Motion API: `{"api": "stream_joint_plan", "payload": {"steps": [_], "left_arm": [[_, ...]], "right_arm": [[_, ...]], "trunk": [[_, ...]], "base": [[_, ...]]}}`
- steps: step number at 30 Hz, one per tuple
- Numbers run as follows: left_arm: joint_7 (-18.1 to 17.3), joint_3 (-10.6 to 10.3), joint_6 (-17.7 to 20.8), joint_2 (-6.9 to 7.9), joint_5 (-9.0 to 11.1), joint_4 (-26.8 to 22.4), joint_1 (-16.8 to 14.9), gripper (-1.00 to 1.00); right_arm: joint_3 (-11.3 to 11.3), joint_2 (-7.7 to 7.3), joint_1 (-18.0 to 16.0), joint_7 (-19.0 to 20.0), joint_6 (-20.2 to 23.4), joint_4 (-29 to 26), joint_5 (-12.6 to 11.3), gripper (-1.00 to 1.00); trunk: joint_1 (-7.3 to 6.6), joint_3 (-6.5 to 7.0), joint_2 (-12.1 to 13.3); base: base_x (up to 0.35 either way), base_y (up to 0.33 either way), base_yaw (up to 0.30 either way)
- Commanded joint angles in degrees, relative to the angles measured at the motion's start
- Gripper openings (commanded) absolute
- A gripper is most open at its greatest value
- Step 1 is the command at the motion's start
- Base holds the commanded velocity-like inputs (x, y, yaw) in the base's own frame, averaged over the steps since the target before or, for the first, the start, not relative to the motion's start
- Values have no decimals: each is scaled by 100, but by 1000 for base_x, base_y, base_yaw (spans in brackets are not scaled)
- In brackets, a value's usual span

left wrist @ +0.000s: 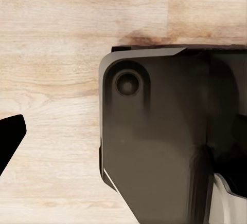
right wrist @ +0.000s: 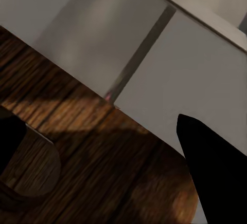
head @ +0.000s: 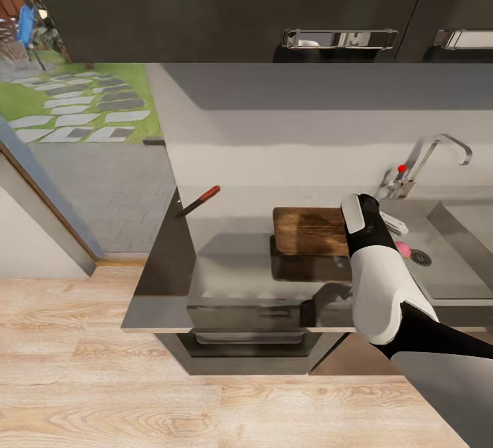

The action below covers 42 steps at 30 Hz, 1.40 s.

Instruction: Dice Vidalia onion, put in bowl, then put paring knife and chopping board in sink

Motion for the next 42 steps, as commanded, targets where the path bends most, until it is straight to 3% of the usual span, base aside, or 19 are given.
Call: {"api": "stream_joint_plan", "payload": {"steps": [1,24,42], "left_arm": [[1,3,-15,-1,3,-2,2,100],[-2,-6,-20,-13,-2,-2,-1,100],[0,-6,-20,-13,-2,-2,1,100]], "right_arm": [[-10,0,-5,-19,39,20,-14,-100],[-20,-39,-5,-16,29,199,5,-100],[-24,-40,-5,-10,28,240,4,-100]], "trunk": [[3,-9,-10],[3,-12,-10],[3,-168,-10]], "base": [[0,0,0],[0,0,0],[0,0,0]]}}
